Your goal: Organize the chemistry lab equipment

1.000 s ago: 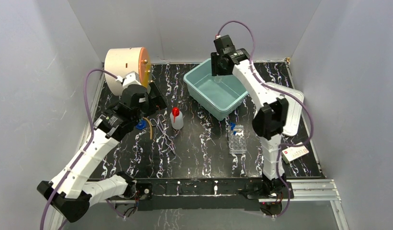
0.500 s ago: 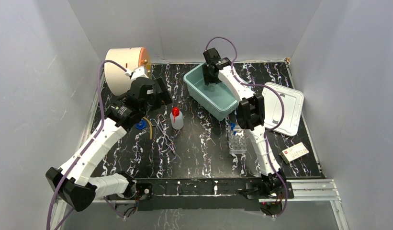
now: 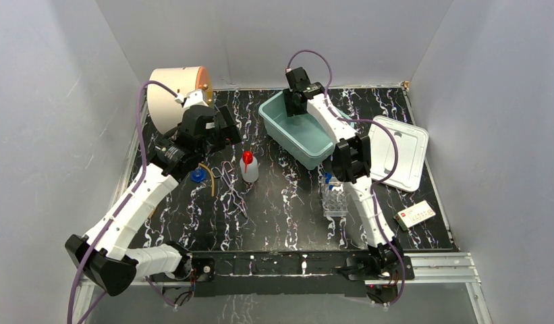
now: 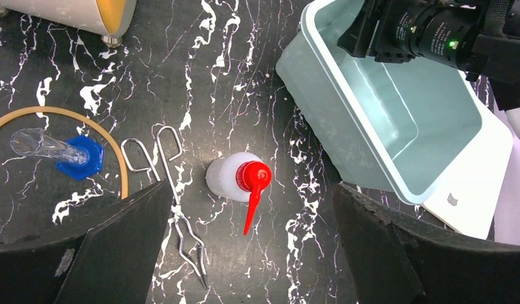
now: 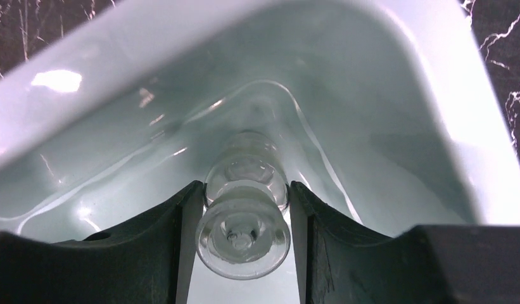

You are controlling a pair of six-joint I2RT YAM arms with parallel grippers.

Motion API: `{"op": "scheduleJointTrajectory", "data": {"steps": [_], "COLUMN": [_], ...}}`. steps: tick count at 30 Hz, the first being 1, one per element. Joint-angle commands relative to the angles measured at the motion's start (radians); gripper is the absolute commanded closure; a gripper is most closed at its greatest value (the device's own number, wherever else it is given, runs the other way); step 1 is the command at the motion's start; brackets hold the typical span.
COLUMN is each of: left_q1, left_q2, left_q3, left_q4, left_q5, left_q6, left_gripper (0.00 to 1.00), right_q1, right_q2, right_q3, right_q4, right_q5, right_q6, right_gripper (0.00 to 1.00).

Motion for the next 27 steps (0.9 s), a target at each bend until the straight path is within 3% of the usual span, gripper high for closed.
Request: {"op": "scheduleJointTrajectory", "data": {"steps": [1,7,19,27], "left_q1": [0.008,0.009,0.021,0.062], "left_q2": [-0.009,-0.007,-0.023,-0.02], "left_q3": [0.027,0.024,-0.049,0.011], "left_q4": [-0.008,0.001,0.062,0.001], "left_q5": [-0.012,0.0,0.002,-0.094], "left_q6": [0.011,0.014,0.023,-0.026], "left_gripper": [0.02,0.02,0.02,0.03], "right_q1": [-0.004,-0.005,0.008,0.153], "right_q2": [0.01,-0.056,-0.319,-0.504], "right_q3": [0.071,0.065,-0.111,-0.226], "right_q4": [0.058,0.044,0.063,0.064], "right_q5": [-0.017,-0.04,-0.094,-0.038], "right_q6": [-0.023,-0.004,0.059,0.045], "right_gripper": [0.39,0.28,0.28,0.27]}}
